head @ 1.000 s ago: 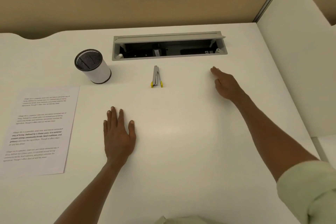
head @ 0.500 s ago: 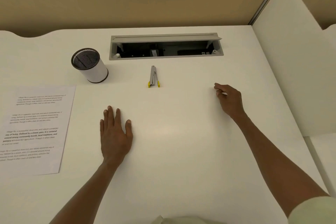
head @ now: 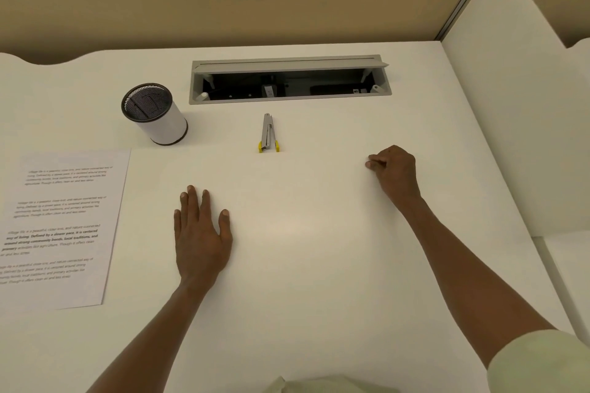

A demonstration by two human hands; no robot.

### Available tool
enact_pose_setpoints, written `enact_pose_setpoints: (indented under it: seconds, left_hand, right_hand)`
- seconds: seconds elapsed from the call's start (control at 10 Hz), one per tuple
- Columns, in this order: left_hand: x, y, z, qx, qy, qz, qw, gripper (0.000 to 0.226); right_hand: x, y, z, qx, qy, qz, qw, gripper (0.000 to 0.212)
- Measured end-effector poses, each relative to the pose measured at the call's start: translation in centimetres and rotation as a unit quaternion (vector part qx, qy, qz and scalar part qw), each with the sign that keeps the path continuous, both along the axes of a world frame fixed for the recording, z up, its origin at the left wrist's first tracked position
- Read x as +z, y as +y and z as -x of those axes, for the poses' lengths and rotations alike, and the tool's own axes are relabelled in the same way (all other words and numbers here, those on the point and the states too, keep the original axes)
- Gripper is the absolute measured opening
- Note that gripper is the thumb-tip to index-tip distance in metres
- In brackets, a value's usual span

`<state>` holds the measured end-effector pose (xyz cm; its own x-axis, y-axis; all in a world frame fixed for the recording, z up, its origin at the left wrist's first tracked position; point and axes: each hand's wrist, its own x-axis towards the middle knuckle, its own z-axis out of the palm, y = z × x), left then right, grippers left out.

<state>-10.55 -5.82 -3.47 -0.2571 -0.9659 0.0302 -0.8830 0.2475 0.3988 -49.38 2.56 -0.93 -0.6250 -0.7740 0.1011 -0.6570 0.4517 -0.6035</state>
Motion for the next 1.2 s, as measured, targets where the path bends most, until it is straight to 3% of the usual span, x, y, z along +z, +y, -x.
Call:
enact_pose_setpoints:
  seconds: [0.1, 0.4, 0.6, 0.7, 0.9, 1.1, 1.2]
  left_hand:
    - [0.0, 0.0, 0.0, 0.0, -0.001, -0.001, 1.0, 0.068]
    - [-0.1, 0.0, 0.0, 0.0, -0.001, 0.0, 1.0, 0.067]
    - [-0.1, 0.0, -0.1, -0.003, -0.007, -0.001, 1.0, 0.068]
    - [-0.2, 0.0, -0.1, -0.003, -0.009, 0.0, 1.0, 0.068]
    - [-0.2, -0.1, -0.1, -0.002, -0.007, -0.001, 1.0, 0.068]
    - [-0.2, 0.0, -0.1, 0.001, -0.005, -0.002, 1.0, 0.068]
    - [-0.3, -0.1, -0.1, -0.002, -0.005, 0.002, 1.0, 0.068]
  right_hand:
    - [0.1, -0.4, -0.1, -0.005, 0.019, -0.013, 1.0, 0.006]
    - [0.2, -1.1, -0.7, -0.031, 0.015, -0.068, 0.997, 0.025]
    - [-0.3, -0.6, -1.6, 0.012, 0.095, -0.077, 0.992, 0.03]
    - [-0.2, -0.7, -1.6, 0.023, 0.093, -0.089, 0.991, 0.03]
    - [1.7, -1.5, 0.3, -0.088, -0.142, -0.07, 0.983, 0.021]
    - [2.6, -0.7, 1.5, -0.161, -0.388, 0.017, 0.907, 0.024]
    - [3.3, -0.6, 1.2, -0.15, -0.506, 0.069, 0.846, 0.035]
